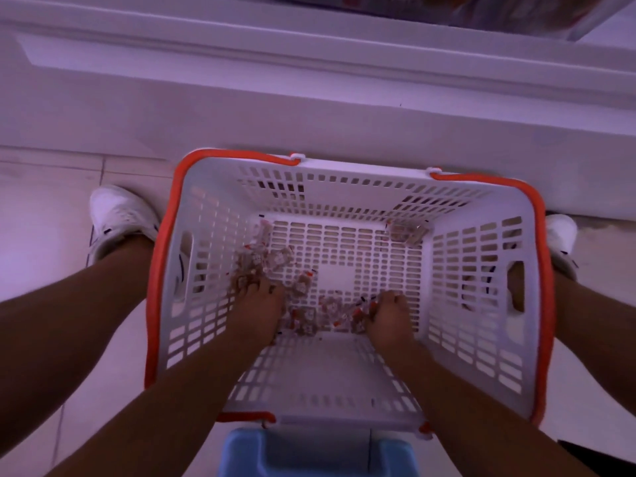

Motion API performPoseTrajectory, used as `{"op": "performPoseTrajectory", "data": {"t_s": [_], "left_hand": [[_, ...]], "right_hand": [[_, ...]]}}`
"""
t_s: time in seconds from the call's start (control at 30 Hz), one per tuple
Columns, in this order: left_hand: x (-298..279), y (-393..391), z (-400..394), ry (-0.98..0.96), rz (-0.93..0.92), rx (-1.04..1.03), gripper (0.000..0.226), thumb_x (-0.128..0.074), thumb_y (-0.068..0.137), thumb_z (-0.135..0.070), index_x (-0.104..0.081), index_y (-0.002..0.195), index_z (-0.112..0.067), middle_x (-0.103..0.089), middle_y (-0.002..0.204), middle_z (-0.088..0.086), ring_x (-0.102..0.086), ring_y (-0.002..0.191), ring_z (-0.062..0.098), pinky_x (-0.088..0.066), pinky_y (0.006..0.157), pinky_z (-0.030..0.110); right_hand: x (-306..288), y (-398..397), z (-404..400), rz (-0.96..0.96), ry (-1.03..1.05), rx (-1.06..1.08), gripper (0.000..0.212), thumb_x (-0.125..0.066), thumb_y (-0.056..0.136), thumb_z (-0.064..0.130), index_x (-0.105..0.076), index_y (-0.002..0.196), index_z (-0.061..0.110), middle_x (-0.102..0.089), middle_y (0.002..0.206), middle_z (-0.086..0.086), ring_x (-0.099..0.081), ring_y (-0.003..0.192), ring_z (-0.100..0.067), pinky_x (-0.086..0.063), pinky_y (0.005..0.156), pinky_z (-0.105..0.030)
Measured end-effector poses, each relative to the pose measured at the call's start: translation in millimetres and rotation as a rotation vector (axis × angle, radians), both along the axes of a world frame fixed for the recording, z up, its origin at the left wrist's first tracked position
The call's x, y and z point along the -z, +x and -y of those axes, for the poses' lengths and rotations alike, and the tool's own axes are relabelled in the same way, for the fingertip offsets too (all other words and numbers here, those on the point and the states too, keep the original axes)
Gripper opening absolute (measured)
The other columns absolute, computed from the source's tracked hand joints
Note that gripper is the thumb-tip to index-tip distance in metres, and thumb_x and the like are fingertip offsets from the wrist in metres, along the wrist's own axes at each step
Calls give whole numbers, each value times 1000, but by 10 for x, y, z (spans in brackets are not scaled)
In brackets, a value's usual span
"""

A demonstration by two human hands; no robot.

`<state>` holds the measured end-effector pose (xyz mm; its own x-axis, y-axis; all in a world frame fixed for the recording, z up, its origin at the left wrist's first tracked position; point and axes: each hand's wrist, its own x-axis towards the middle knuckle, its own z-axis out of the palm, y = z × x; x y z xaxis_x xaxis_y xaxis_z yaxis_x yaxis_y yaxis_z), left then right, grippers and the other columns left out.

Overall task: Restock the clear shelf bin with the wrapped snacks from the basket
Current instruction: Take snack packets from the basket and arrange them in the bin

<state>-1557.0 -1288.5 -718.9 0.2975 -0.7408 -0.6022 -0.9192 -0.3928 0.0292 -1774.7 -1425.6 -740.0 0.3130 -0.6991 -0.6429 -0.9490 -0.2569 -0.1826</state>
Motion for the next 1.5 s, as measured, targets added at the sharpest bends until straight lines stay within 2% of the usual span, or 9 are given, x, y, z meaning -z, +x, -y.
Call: {"op": "performPoseTrajectory", "data": {"t_s": [0.1, 0.3, 0.43, 0.6, 0.77, 0.9, 1.07, 1.37, 1.5], "left_hand": [[-11, 36, 15, -58, -80, 106, 52, -70, 70, -16, -59, 121, -15, -62, 114, 11, -60, 97, 34, -46, 85, 42], [53, 65, 163, -39, -345, 128, 67, -70, 81, -31, -43, 142, -21, -45, 145, 6, -51, 121, 31, -41, 97, 38], [90, -105, 178, 1, -397, 128, 60, -63, 89, -24, -46, 145, -37, -15, 165, 7, -45, 128, 35, -43, 101, 38], [70, -163, 214, 58, -283, 29, 71, -64, 86, -30, -35, 149, -17, -33, 157, 10, -42, 130, 33, -36, 102, 38], [75, -204, 204, 157, -139, 118, 61, -66, 83, -40, -47, 135, -14, -34, 149, 14, -36, 134, 34, -38, 101, 45], [120, -273, 167, 83, -224, 165, 64, -55, 90, -42, -36, 145, -16, -39, 148, 12, -32, 139, 33, -33, 108, 43], [127, -393, 215, 77, -361, 114, 77, -53, 94, -17, -10, 158, -9, -31, 152, 17, -44, 132, 36, -38, 103, 39], [130, -158, 212, 164, -221, 249, 51, -54, 85, -32, -51, 135, -20, -63, 124, 11, -60, 114, 34, -49, 93, 42], [140, -124, 138, 160, -368, 175, 39, -52, 91, -27, -52, 127, -14, -66, 118, 11, -63, 108, 33, -49, 89, 38]], "right_hand": [[20, 167, -140, 139, 111, 205, 36, -72, 80, 18, -55, 107, 3, -64, 102, -20, -61, 98, -37, -49, 82, -38], [31, 347, -174, 247, 255, 395, 20, -64, 79, 5, -59, 97, 12, -62, 84, -6, -61, 86, -27, -49, 69, -28], [-4, 375, -160, 274, 413, 518, 44, -75, 78, 29, -49, 113, 27, -58, 101, 3, -60, 95, -18, -50, 85, -29], [-5, 423, -290, 436, 419, 404, 36, -77, 65, 16, -62, 97, 20, -67, 87, 0, -65, 81, -17, -55, 81, -38], [-31, 448, -284, 261, 501, 227, 85, -79, 68, 34, -40, 141, 16, -50, 132, -2, -55, 118, -24, -47, 98, -32], [10, 579, -386, 162, 313, 55, 45, -72, 80, 41, -63, 113, 10, -67, 111, -12, -63, 106, -30, -49, 91, -36], [13, 599, -398, 104, 271, 46, 41, -69, 82, 33, -55, 112, 9, -66, 111, -12, -64, 105, -31, -49, 82, -34], [-57, 309, -54, 168, 350, -6, 30, -72, 81, 29, -74, 109, 17, -73, 109, -9, -67, 104, -24, -45, 79, -21], [-142, 195, 98, 162, 520, 179, 18, -66, 84, 8, -70, 101, 7, -68, 89, -16, -68, 73, -26, -46, 58, -22]]}}
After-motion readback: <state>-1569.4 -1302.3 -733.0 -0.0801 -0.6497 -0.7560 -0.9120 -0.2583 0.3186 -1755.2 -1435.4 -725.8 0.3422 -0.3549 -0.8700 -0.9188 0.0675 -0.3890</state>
